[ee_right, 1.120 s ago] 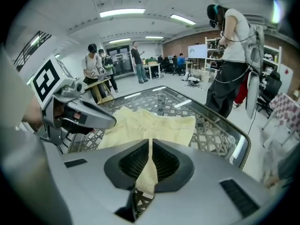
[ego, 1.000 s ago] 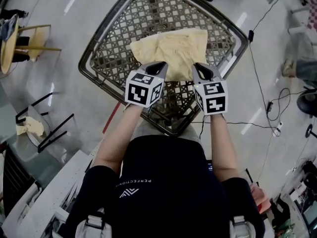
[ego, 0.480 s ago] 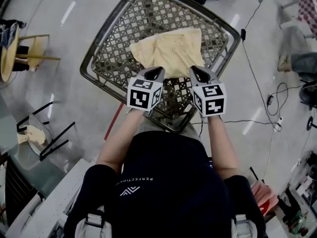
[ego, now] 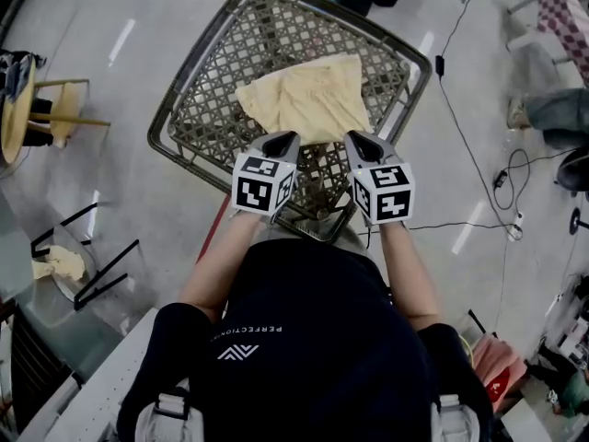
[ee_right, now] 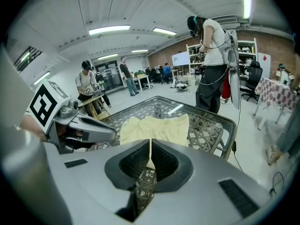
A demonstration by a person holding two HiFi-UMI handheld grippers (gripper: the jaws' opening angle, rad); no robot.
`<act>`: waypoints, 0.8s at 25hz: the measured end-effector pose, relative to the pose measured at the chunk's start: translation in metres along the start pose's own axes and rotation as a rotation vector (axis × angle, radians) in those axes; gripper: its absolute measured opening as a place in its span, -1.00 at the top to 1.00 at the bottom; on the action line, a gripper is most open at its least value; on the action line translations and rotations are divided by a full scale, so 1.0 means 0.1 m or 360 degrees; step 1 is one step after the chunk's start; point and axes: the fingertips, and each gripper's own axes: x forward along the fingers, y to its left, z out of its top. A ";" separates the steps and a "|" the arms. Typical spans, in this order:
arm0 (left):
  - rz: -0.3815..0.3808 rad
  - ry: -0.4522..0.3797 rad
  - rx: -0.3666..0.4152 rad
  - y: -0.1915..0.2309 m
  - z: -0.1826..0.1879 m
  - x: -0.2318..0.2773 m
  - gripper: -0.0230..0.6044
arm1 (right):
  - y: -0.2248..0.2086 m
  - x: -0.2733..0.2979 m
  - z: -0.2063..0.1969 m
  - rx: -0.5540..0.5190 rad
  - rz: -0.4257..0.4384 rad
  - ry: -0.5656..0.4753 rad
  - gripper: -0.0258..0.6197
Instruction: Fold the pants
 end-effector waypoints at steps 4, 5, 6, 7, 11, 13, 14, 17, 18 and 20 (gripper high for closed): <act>-0.0009 -0.0023 0.0027 -0.03 0.03 -0.09 0.87 | 0.01 -0.05 -0.04 0.0024 -0.0007 -0.0013 0.80; -0.0010 -0.0028 0.0041 -0.04 0.04 -0.10 0.87 | 0.01 -0.06 -0.05 0.0042 -0.0006 -0.0014 0.80; -0.0009 -0.0031 0.0052 -0.04 0.05 -0.11 0.87 | 0.02 -0.06 -0.06 0.0056 -0.0004 -0.0016 0.80; -0.0007 -0.0034 0.0059 -0.04 0.06 -0.12 0.87 | 0.03 -0.07 -0.05 0.0064 0.0000 -0.0018 0.80; -0.0013 -0.0042 0.0059 -0.04 0.08 -0.16 0.87 | 0.09 -0.09 -0.02 0.0071 0.0008 -0.0025 0.80; -0.0023 -0.0040 0.0063 -0.05 0.07 -0.17 0.87 | 0.11 -0.10 -0.01 0.0072 0.0007 -0.0025 0.80; -0.0025 -0.0040 0.0065 -0.05 0.07 -0.18 0.87 | 0.13 -0.10 0.00 0.0072 0.0007 -0.0025 0.80; -0.0027 -0.0050 0.0064 -0.06 0.06 -0.21 0.87 | 0.15 -0.11 0.00 0.0078 0.0008 -0.0026 0.80; -0.0029 -0.0052 0.0064 -0.06 0.06 -0.22 0.87 | 0.16 -0.12 0.00 0.0082 0.0008 -0.0028 0.80; -0.0030 -0.0052 0.0065 -0.05 0.05 -0.24 0.87 | 0.18 -0.12 0.01 0.0086 0.0010 -0.0034 0.80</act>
